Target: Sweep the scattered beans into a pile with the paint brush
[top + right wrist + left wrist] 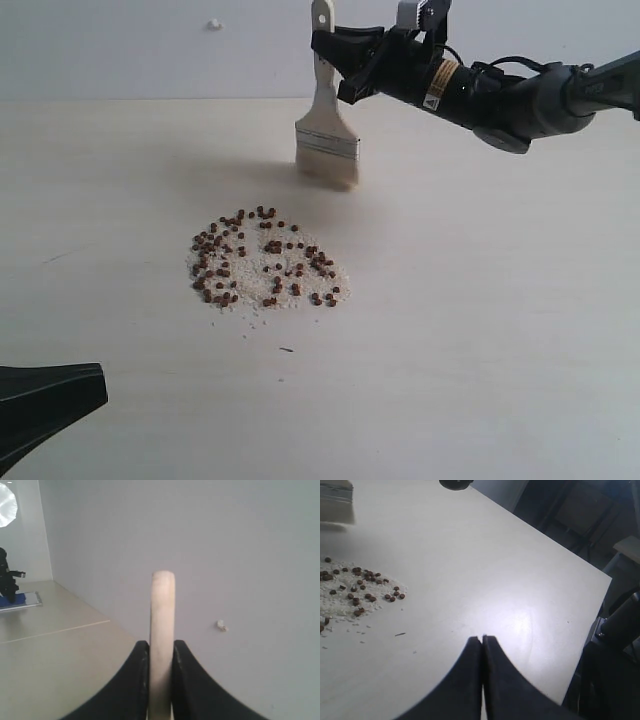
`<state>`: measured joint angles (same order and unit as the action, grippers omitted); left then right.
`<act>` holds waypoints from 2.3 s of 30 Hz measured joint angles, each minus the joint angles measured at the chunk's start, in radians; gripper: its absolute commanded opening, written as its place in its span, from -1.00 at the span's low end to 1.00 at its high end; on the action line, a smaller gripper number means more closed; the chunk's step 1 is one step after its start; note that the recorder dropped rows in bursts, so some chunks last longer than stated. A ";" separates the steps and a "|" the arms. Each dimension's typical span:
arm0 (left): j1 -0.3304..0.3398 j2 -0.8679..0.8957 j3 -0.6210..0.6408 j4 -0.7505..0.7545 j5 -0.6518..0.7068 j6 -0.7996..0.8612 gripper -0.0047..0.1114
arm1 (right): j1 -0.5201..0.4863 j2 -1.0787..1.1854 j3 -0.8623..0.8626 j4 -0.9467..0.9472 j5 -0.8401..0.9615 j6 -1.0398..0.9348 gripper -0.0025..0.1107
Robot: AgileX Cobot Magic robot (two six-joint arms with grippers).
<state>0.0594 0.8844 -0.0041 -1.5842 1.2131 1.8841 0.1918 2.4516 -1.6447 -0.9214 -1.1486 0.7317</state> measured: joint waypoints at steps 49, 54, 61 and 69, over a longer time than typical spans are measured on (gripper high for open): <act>0.000 0.000 0.000 0.000 0.000 0.018 -0.92 | 0.089 -0.029 -0.043 -0.339 0.078 0.172 -0.96; 0.000 0.000 0.000 0.000 0.000 0.018 -0.92 | 0.089 -0.029 -0.043 -0.304 0.068 0.141 -0.96; 0.000 0.000 0.000 0.000 0.000 0.018 -0.92 | 0.089 -0.028 -0.041 -0.255 -0.052 0.127 -0.96; 0.000 0.000 0.000 0.000 0.000 0.018 -0.92 | 0.087 -0.031 -0.042 -0.131 -0.045 0.006 -0.96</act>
<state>0.0594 0.8844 -0.0041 -1.5842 1.2131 1.9017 0.2789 2.4209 -1.6862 -1.0519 -1.1938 0.7381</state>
